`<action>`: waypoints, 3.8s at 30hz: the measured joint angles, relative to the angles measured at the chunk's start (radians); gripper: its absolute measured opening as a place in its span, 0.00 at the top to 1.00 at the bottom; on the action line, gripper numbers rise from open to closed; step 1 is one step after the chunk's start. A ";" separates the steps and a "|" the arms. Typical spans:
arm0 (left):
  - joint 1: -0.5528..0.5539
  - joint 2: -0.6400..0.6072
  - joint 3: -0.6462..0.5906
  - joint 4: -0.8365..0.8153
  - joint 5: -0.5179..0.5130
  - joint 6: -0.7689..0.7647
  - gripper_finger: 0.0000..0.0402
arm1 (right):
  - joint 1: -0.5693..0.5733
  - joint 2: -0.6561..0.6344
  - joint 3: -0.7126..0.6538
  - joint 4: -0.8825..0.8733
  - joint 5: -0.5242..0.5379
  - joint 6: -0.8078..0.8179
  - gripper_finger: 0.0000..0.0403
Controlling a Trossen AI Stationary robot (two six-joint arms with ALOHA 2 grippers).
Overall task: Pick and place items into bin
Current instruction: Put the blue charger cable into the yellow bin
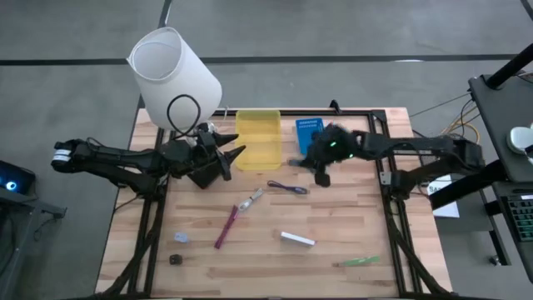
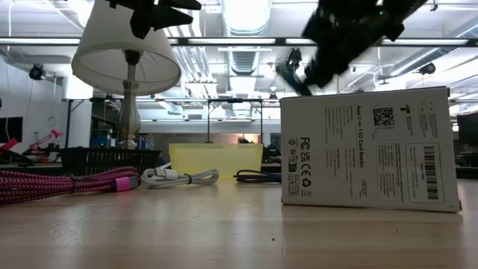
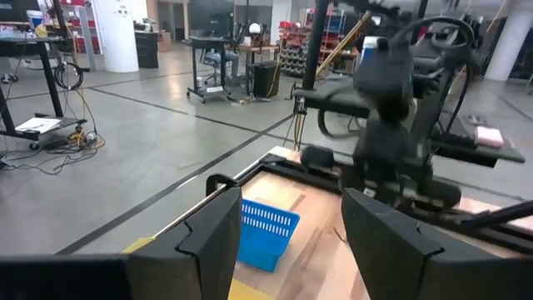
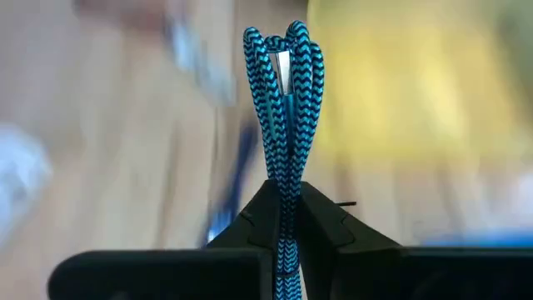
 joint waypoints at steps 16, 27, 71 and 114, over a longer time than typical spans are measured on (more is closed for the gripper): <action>0.000 0.039 -0.005 0.067 0.079 -0.126 0.52 | -0.112 -0.096 -0.153 0.829 -0.178 0.425 0.97; 0.001 0.332 0.008 0.456 0.184 -0.126 0.52 | -0.112 -0.044 -0.143 0.910 -0.182 0.470 0.97; 0.066 0.783 0.271 0.749 0.285 -0.159 0.59 | -0.111 -0.045 -0.143 0.912 -0.360 0.469 0.97; 0.199 0.491 0.259 -0.170 0.166 -0.511 0.97 | -0.152 -0.054 -0.141 0.683 -0.357 0.444 0.78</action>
